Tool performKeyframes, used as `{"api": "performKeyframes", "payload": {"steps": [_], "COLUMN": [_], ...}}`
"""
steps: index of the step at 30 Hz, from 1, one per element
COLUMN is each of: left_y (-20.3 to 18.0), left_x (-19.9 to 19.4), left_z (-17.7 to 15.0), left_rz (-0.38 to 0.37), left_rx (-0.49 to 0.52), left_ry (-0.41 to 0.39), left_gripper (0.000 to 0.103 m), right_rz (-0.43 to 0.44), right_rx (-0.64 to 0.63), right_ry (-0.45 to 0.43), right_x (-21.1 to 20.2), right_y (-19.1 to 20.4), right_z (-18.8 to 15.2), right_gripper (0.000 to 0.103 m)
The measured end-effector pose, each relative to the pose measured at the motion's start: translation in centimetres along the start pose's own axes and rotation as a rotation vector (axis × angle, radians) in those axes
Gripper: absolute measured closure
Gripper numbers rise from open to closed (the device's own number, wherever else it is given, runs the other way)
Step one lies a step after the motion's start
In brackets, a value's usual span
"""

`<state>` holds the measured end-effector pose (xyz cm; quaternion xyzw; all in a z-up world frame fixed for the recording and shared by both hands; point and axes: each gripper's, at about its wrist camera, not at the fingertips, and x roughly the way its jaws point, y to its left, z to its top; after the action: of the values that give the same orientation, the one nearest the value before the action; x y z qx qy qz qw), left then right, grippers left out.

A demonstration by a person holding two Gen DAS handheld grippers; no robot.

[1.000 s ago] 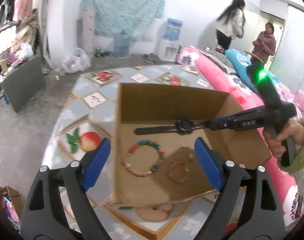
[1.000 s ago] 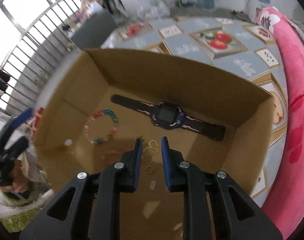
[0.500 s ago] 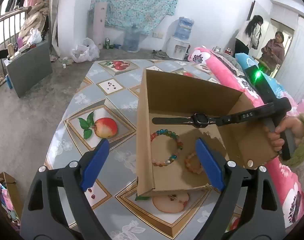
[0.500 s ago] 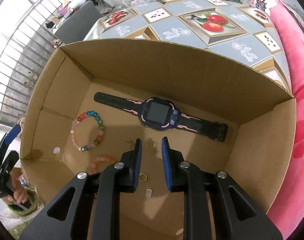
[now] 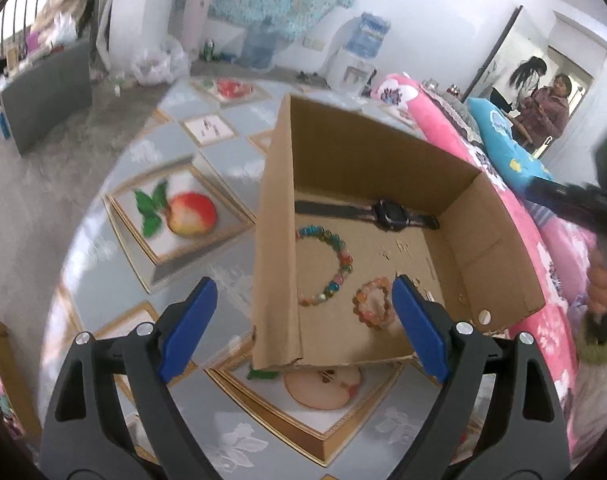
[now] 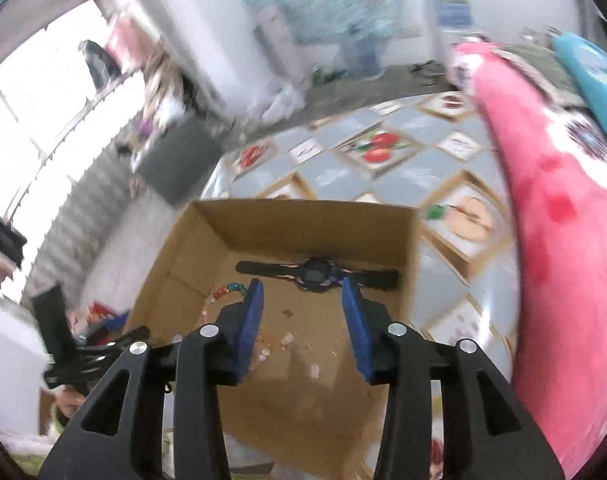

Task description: Organize jewelry

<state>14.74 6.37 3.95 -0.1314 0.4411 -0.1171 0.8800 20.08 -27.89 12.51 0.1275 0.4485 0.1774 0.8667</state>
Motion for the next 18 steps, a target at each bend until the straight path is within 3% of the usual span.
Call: {"api": "performKeyframes", "payload": {"steps": [4, 9, 18], "left_y": [-0.2, -1.1, -2.3], "left_x": [1.2, 2.0, 1.6], "left_z": [-0.6, -1.2, -1.2], "left_rz": [-0.048, -0.067, -0.011], "left_rx": [-0.028, -0.026, -0.018], "left_ry": [0.049, 0.072, 0.054], "left_gripper": [0.018, 0.017, 0.017], "right_rz": [0.008, 0.111, 0.063], "right_rx": [0.154, 0.318, 0.243], "right_ry": [-0.004, 0.092, 0.072], "right_x": [-1.3, 2.4, 2.1], "right_y": [-3.6, -6.0, -4.6], "right_z": [-4.0, -8.6, -8.7], "right_gripper": [0.059, 0.058, 0.059]}}
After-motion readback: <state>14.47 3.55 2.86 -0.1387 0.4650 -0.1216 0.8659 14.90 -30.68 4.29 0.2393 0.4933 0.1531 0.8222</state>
